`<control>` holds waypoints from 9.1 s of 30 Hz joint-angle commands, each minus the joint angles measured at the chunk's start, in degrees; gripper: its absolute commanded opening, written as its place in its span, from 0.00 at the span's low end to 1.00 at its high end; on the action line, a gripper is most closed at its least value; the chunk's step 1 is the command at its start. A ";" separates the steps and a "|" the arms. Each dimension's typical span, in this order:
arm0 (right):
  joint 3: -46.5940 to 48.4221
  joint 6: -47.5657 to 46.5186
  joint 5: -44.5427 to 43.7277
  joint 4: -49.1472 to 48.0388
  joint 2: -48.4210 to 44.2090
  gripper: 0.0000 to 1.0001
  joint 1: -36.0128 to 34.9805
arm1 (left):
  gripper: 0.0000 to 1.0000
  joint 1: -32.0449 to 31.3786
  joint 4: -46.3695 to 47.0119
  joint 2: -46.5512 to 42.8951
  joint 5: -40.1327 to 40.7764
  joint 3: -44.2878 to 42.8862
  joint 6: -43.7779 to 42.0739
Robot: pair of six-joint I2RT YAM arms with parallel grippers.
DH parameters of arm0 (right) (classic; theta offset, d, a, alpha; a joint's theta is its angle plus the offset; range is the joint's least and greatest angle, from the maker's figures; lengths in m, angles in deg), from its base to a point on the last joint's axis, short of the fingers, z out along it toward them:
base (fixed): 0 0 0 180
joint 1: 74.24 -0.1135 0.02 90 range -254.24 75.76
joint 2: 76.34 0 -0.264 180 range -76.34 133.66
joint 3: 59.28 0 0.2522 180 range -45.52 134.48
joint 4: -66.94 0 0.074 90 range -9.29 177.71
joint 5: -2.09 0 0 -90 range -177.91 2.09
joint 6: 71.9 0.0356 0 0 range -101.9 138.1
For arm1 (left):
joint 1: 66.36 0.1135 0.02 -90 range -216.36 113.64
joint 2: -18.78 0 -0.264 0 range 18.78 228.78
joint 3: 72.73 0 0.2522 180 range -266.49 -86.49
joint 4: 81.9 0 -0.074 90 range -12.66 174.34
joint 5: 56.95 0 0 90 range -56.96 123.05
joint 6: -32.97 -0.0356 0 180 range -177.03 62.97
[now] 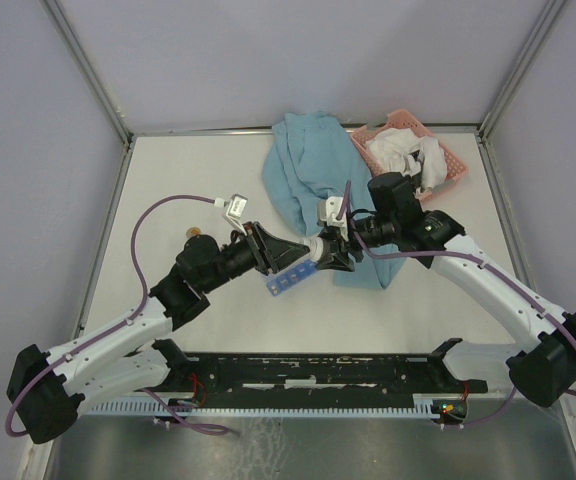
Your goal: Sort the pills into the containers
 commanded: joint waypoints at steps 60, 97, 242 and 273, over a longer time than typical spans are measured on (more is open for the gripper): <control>2.52 17.48 20.06 -9.71 2.00 0.10 2.58 | 0.64 3.92 -21.33 -4.22 -8.90 -10.78 -28.38; 2.07 5.18 6.84 -4.17 1.63 0.11 2.54 | 0.86 -5.01 -20.87 -3.50 28.59 -14.40 3.91; 1.49 7.54 6.82 -6.03 -0.83 0.09 3.66 | 0.80 -15.94 -27.23 7.32 36.95 -24.02 4.08; 1.46 16.43 16.53 -10.48 1.49 0.09 4.18 | 0.27 -10.92 -11.57 3.90 12.71 -12.39 -17.40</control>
